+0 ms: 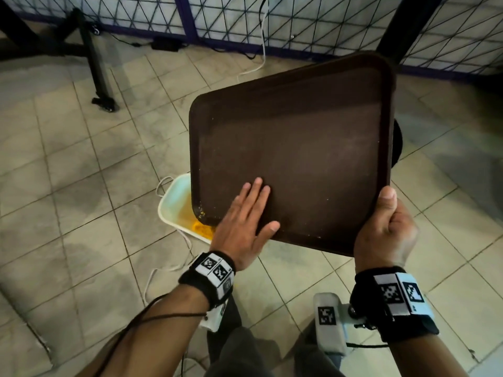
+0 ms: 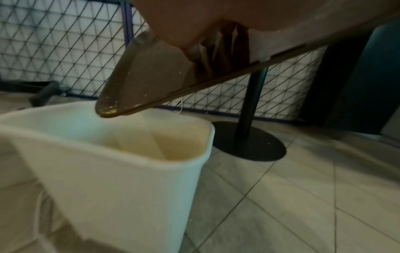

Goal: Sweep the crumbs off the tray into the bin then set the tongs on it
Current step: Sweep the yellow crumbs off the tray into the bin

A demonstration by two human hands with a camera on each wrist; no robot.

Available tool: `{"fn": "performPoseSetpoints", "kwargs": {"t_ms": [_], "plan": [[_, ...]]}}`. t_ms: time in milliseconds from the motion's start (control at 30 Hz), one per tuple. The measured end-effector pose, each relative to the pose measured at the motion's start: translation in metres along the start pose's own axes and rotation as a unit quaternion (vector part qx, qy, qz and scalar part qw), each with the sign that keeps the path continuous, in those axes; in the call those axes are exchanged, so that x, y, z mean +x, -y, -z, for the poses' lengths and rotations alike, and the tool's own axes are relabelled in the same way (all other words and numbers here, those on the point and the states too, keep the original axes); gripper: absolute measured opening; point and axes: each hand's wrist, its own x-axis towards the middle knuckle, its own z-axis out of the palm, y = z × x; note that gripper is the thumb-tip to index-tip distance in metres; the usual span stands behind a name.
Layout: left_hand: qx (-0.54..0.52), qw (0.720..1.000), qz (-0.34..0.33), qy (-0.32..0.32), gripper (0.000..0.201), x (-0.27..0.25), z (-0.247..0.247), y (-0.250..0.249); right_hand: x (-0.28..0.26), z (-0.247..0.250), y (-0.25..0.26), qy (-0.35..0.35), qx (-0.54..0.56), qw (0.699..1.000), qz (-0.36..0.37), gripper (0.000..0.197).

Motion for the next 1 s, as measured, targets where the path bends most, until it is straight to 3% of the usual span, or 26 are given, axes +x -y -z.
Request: {"fn": "performPoseSetpoints", "kwargs": {"t_ms": [33, 133, 200, 333, 433, 500, 567, 633, 733, 900, 933, 1000], "plan": [[-0.012, 0.999, 0.03, 0.003, 0.071, -0.003, -0.009, 0.007, 0.001, 0.002, 0.002, 0.004, -0.004, 1.0, 0.002, 0.038], [-0.081, 0.971, 0.222, 0.033, 0.077, -0.018, -0.023, 0.042, 0.004, 0.008, 0.006, 0.005, -0.021, 1.0, 0.015, 0.036], [-0.065, 0.966, 0.25, 0.027, 0.083, -0.025, -0.021, 0.05, 0.003, 0.009, 0.004, 0.004, -0.029, 0.999, 0.019, 0.038], [-0.001, 0.998, 0.066, 0.001, 0.072, -0.022, -0.012, 0.005, -0.003, 0.001, -0.002, 0.007, -0.023, 1.0, 0.013, 0.044], [0.048, 0.996, -0.072, 0.035, 0.066, -0.028, -0.027, -0.013, -0.002, -0.002, 0.0, 0.01, -0.018, 1.0, 0.014, 0.042], [0.065, 0.994, -0.047, 0.069, 0.063, -0.036, -0.038, 0.008, 0.001, 0.001, 0.003, 0.01, -0.024, 1.0, 0.016, 0.038], [0.055, 0.992, 0.06, 0.102, 0.066, -0.045, -0.041, 0.036, 0.005, 0.006, 0.003, 0.003, -0.027, 0.999, 0.024, 0.036], [0.04, 0.989, 0.113, 0.084, 0.078, -0.047, -0.032, 0.049, 0.005, 0.008, 0.002, -0.006, -0.027, 0.999, 0.034, 0.034], [0.024, 0.997, 0.045, 0.064, 0.067, -0.032, -0.015, 0.018, 0.0, 0.002, -0.004, -0.011, -0.032, 0.999, 0.028, 0.035], [0.093, 0.978, -0.178, 0.063, 0.06, -0.016, -0.023, -0.053, -0.005, -0.008, -0.002, 0.005, -0.037, 0.999, 0.029, 0.036], [0.113, 0.973, -0.189, 0.068, 0.059, -0.019, -0.028, -0.049, -0.004, -0.008, -0.001, 0.01, -0.04, 0.999, 0.029, 0.036], [0.124, 0.978, -0.146, 0.078, 0.057, -0.028, -0.033, -0.024, -0.003, -0.005, 0.0, 0.014, -0.046, 0.998, 0.031, 0.038]]}}
